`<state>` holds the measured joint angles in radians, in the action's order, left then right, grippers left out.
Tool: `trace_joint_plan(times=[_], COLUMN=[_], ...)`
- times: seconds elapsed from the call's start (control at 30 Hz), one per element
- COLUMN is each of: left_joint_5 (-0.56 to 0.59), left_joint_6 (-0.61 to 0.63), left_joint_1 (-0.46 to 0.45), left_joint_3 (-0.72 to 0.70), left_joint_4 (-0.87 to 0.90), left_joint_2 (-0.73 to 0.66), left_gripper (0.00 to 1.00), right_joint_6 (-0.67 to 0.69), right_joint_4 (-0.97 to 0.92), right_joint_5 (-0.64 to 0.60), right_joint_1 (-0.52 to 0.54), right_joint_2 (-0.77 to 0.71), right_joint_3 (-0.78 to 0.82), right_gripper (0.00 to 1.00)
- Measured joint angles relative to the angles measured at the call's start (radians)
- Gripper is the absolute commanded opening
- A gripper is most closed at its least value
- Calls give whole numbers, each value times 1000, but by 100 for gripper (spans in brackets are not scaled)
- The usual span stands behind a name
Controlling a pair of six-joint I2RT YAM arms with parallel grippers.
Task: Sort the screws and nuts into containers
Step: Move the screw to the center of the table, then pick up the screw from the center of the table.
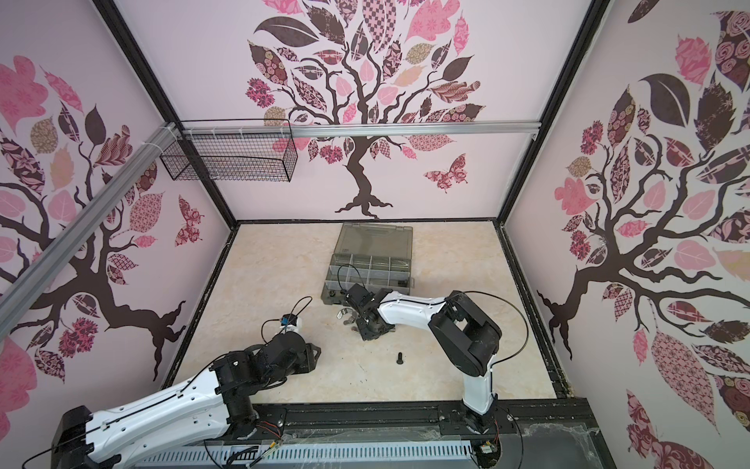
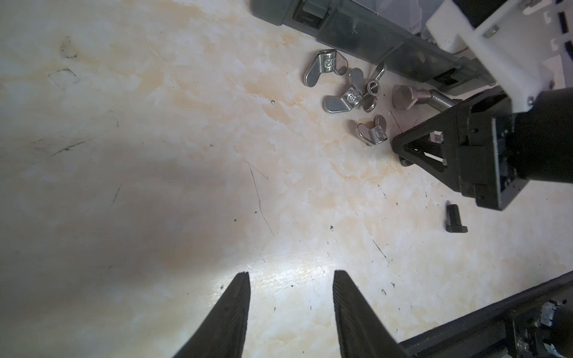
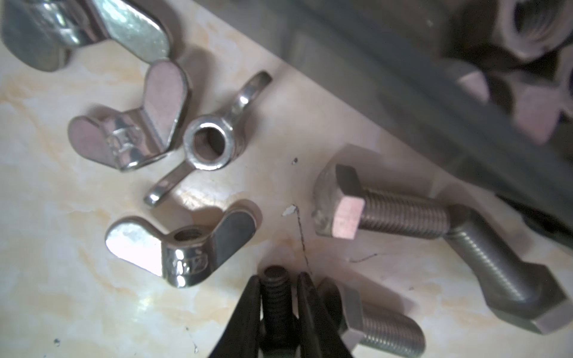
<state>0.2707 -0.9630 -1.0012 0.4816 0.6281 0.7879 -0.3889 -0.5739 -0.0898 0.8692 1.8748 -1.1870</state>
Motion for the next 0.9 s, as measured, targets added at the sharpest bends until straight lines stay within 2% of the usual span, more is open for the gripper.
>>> trace_joint_plan(times=[0.2, 0.43, 0.6, 0.7, 0.9], left_joint_5=[2, 6, 11, 13, 13], left_joint_6=[-2, -5, -6, -6, -6], left_joint_1=[0, 0, 0, 0, 0], left_joint_3=[-1, -5, -5, -5, -5], left_joint_4=[5, 18, 26, 25, 24], left_joint_2=[-8, -21, -22, -21, -18], left_gripper=[48, 48, 48, 48, 48], right_joint_6=[19, 24, 45, 67, 116], right_joint_4=[-17, -18, -62, -77, -63], right_joint_5=[-3, -3, -8, -20, -95], right_joint_1=[0, 0, -18, -62, -245], right_joint_2=[18, 14, -3, -42, -82], right_joint_3=[-26, -26, -97, -169, -284], right_gripper=[10, 9, 9, 10, 10])
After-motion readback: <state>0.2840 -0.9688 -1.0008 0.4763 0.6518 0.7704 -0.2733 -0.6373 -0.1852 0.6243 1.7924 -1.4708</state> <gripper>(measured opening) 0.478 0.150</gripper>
